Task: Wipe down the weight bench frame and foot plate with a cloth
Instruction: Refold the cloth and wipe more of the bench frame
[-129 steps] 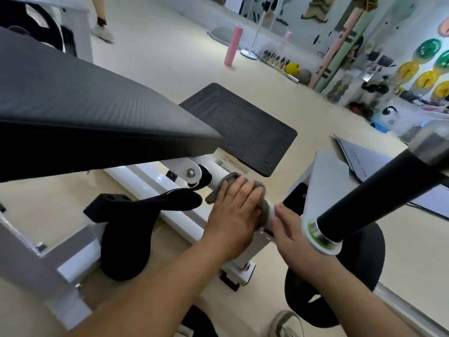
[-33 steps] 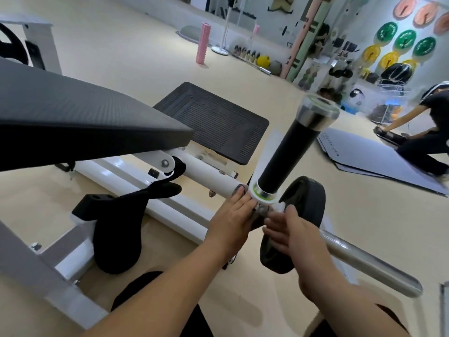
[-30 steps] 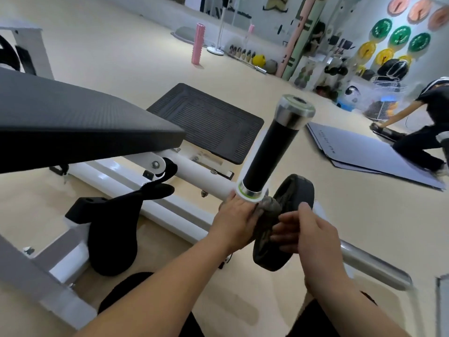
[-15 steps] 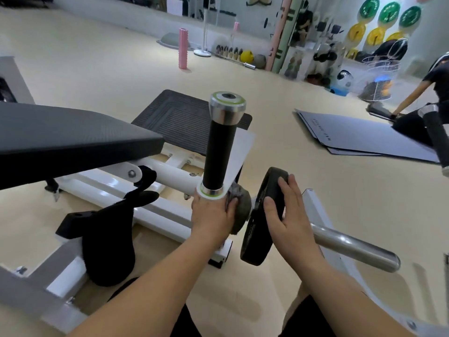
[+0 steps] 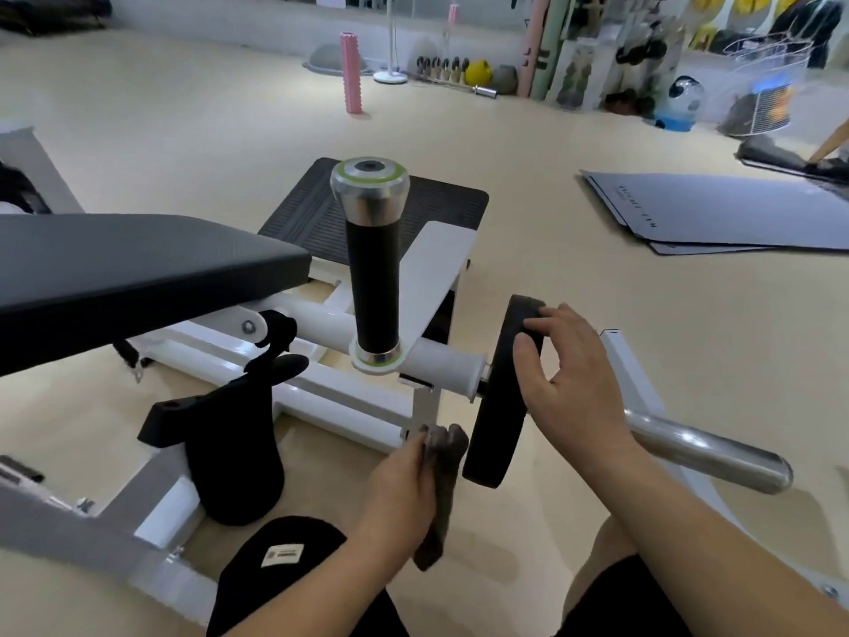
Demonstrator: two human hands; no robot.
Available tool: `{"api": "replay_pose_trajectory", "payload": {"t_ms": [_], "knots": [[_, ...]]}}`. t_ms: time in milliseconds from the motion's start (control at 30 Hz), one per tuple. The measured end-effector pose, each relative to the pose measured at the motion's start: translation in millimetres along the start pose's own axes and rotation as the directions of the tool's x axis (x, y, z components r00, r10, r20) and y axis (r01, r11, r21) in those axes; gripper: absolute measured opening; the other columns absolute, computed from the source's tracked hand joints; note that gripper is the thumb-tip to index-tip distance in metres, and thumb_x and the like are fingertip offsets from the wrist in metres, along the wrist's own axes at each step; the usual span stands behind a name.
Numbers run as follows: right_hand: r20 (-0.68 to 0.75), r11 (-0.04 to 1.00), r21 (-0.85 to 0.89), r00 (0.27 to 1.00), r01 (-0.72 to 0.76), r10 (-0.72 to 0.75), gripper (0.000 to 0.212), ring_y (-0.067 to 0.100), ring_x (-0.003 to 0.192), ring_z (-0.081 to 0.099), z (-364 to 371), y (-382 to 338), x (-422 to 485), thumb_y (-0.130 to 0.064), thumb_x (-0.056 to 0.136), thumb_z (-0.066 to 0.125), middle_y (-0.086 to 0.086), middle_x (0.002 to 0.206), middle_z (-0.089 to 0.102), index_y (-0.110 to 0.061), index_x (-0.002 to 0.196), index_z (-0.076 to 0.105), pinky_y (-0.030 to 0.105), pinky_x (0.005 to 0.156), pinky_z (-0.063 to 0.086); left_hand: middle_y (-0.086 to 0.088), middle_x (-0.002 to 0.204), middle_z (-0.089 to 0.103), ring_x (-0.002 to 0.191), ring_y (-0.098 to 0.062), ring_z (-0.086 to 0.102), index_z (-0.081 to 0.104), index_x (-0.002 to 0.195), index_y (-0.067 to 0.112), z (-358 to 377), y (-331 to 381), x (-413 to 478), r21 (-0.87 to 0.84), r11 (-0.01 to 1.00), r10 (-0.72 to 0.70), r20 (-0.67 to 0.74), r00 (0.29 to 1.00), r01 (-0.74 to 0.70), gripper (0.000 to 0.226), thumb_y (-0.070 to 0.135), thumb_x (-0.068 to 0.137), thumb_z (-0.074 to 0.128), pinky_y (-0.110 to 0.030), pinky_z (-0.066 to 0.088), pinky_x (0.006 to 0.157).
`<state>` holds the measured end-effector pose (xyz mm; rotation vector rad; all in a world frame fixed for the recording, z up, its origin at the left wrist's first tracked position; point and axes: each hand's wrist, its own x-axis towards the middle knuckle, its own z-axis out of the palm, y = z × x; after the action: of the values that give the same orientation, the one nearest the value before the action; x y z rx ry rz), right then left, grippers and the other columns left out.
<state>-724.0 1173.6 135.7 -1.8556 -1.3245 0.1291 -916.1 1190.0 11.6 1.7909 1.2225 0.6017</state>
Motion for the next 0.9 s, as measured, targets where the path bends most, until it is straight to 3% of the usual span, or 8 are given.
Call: {"api": "replay_pose_trajectory", "payload": {"t_ms": [133, 233, 333, 433, 600, 700, 833, 900], "knots": [[0.217, 0.998, -0.06, 0.976, 0.009, 0.005, 0.058, -0.003, 0.154, 0.003, -5, 2, 7, -0.043, 0.104, 0.047, -0.015, 0.167, 0.021, -0.026, 0.158, 0.034, 0.024, 0.126, 0.008, 0.014, 0.091, 0.07, 0.087, -0.003, 0.065, 0.066, 0.104, 0.035, 9, 8, 0, -0.093, 0.994, -0.049, 0.029, 0.998, 0.052, 0.014, 0.027, 0.103, 0.054, -0.037, 0.058, 0.08], [0.18, 0.996, -0.062, 0.982, 0.065, -0.053, 0.049, -0.005, 0.143, 0.025, -5, 10, 18, -0.042, 0.102, 0.049, -0.015, 0.156, 0.04, -0.024, 0.148, 0.049, 0.005, 0.111, 0.015, 0.009, 0.086, 0.071, 0.087, -0.011, 0.068, 0.069, 0.095, 0.029, 15, 6, 3, -0.195, 0.963, -0.195, -0.015, 0.981, 0.189, 0.012, 0.029, 0.101, 0.058, -0.048, 0.058, 0.085], [0.046, 0.99, -0.061, 0.991, 0.129, -0.127, 0.03, 0.013, 0.116, 0.052, 0, 17, 32, -0.038, 0.096, 0.056, -0.007, 0.118, 0.062, -0.017, 0.114, 0.067, 0.025, 0.097, 0.041, 0.0, 0.088, 0.073, 0.091, -0.02, 0.069, 0.071, 0.095, 0.022, 10, 13, 17, -0.282, 0.925, -0.268, -0.012, 0.963, 0.254, 0.015, 0.024, 0.102, 0.058, -0.053, 0.057, 0.088], [-0.082, 0.981, -0.034, 0.978, 0.192, -0.194, 0.024, 0.024, 0.098, 0.055, 10, 22, 34, -0.032, 0.092, 0.058, 0.001, 0.1, 0.064, -0.011, 0.097, 0.067, 0.03, 0.089, 0.043, -0.012, 0.095, 0.071, 0.096, -0.031, 0.067, 0.068, 0.1, 0.011, 1, 32, 25, -0.347, 0.895, -0.303, -0.009, 0.953, 0.281, 0.019, 0.023, 0.103, 0.054, -0.053, 0.054, 0.089], [0.062, 0.985, -0.05, 0.985, 0.167, -0.163, 0.03, 0.025, 0.12, 0.056, -3, 16, 29, -0.03, 0.095, 0.056, 0.005, 0.12, 0.068, -0.008, 0.108, 0.072, 0.031, 0.108, 0.041, -0.008, 0.091, 0.071, 0.091, -0.029, 0.065, 0.067, 0.096, 0.013, -7, 86, 6, -0.393, 0.824, -0.455, -0.03, 0.89, 0.408, 0.021, 0.019, 0.105, 0.05, -0.046, 0.054, 0.085], [0.286, 0.995, -0.06, 0.957, 0.073, -0.053, 0.041, 0.015, 0.138, 0.046, -27, 2, 38, -0.037, 0.1, 0.048, 0.0, 0.139, 0.062, -0.015, 0.125, 0.071, 0.03, 0.117, 0.033, 0.004, 0.084, 0.064, 0.082, -0.011, 0.06, 0.059, 0.091, 0.023, -20, 131, -16, -0.192, 0.9, -0.421, -0.158, 0.893, 0.391, 0.019, 0.028, 0.106, 0.048, -0.042, 0.051, 0.077], [0.675, 0.981, -0.08, 0.714, -0.179, 0.186, 0.054, 0.005, 0.153, 0.02, -58, -12, 71, -0.05, 0.108, 0.024, -0.014, 0.163, 0.034, -0.028, 0.151, 0.048, 0.039, 0.127, 0.01, 0.009, 0.093, 0.053, 0.085, -0.01, 0.052, 0.052, 0.1, 0.022, -39, 217, -22, 0.136, 0.979, -0.14, -0.106, 0.985, 0.154, 0.027, 0.044, 0.103, 0.037, -0.038, 0.047, 0.076], [0.785, 0.857, -0.005, 0.528, -0.516, 0.323, 0.062, 0.008, 0.15, 0.029, -75, -18, 92, -0.061, 0.105, 0.019, -0.02, 0.155, 0.042, -0.031, 0.152, 0.045, 0.038, 0.125, 0.015, 0.008, 0.097, 0.052, 0.088, -0.013, 0.053, 0.053, 0.104, 0.021, -55, 258, -7, 0.195, 0.976, -0.081, -0.085, 0.993, 0.096, 0.031, 0.046, 0.103, 0.035, -0.039, 0.048, 0.078]]}}
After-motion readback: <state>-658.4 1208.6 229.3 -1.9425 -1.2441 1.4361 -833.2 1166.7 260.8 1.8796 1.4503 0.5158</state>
